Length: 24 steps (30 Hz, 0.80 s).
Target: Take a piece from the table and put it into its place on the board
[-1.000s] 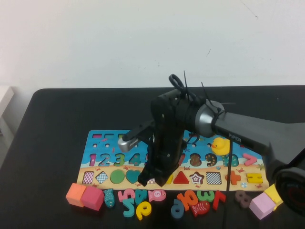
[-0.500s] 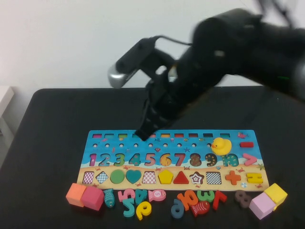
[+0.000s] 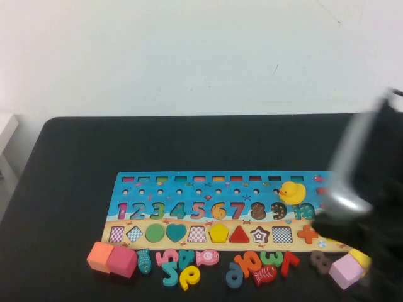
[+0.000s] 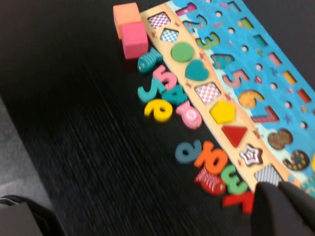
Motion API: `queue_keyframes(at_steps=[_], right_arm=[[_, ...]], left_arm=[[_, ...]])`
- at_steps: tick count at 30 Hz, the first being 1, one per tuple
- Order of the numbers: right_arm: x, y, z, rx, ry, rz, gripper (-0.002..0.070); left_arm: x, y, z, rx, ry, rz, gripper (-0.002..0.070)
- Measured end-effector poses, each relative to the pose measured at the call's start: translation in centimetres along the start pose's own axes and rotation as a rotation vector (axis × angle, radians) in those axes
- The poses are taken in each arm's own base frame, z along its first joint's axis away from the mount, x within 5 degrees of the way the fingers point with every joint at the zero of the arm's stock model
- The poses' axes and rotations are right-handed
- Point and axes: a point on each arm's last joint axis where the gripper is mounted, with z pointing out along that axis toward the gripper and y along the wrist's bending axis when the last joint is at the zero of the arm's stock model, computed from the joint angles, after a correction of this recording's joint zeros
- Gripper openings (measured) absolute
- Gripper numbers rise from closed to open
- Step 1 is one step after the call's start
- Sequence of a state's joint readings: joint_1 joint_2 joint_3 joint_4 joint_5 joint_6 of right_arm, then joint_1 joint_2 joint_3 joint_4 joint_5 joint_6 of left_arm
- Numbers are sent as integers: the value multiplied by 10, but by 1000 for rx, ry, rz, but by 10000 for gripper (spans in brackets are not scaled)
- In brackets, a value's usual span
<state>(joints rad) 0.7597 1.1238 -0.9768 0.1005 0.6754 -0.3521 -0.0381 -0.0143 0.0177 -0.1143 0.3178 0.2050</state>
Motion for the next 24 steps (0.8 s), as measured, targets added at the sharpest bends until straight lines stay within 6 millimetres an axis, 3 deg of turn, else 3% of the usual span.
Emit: queue_keyframes(at_steps=[6, 10, 24], right_arm=[[49, 14, -44, 75, -144, -31, 19], [78, 21, -57, 119, -240, -46, 19], [166, 28, -54, 343, -401, 112, 19]], left_arm=[[0, 0, 0, 0, 0, 0, -1], [0, 0, 0, 0, 0, 5, -1], [0, 0, 0, 0, 0, 5, -1]])
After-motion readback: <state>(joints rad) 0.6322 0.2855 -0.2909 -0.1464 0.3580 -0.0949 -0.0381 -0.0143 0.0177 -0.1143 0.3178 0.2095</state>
